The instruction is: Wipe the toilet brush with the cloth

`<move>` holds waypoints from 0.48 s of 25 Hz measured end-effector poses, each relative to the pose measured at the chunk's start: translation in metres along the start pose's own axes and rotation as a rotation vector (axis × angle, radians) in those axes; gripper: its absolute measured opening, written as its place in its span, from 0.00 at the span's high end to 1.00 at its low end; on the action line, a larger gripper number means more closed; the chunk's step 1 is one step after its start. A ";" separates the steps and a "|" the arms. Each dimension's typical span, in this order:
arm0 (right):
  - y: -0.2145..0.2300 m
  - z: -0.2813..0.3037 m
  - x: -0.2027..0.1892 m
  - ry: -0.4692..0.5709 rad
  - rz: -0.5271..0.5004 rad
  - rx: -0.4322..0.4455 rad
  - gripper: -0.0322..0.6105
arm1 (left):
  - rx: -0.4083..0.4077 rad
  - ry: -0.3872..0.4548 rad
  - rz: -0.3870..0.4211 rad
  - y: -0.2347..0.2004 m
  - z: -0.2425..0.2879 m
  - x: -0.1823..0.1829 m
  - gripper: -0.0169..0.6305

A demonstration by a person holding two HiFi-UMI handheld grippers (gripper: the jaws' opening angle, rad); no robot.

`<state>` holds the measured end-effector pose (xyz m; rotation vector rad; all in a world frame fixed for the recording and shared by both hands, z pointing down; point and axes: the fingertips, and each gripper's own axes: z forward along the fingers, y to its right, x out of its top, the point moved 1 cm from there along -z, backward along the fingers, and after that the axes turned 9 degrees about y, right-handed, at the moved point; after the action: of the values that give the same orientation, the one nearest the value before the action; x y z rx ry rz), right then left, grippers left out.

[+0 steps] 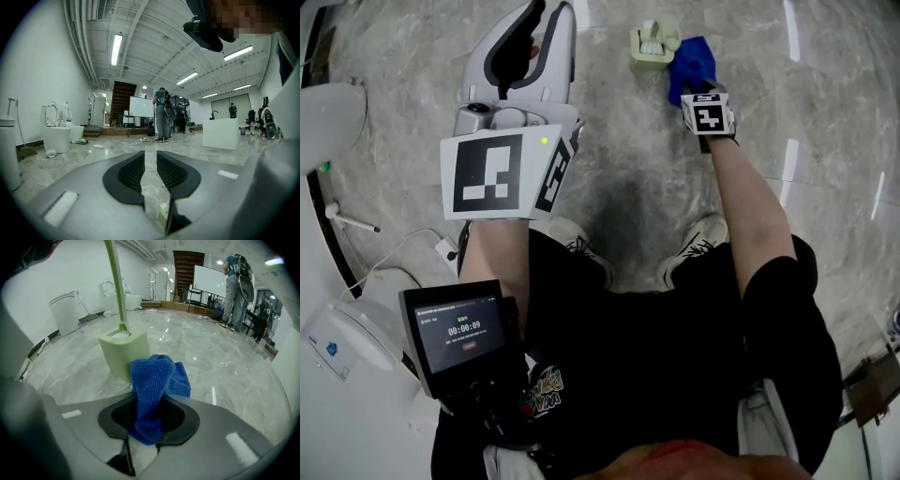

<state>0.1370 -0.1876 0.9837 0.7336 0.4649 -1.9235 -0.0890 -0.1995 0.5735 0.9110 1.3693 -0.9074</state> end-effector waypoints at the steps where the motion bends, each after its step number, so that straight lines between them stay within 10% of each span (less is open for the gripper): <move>1: 0.000 -0.002 0.001 0.000 -0.004 -0.002 0.78 | -0.001 0.003 -0.002 0.001 0.001 0.000 0.85; 12: 0.026 -0.016 0.034 0.107 0.110 -0.116 0.79 | -0.015 0.003 -0.003 0.004 0.009 -0.001 0.85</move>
<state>0.1534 -0.2120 0.9485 0.7731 0.5856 -1.7458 -0.0817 -0.2067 0.5750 0.8998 1.3788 -0.8970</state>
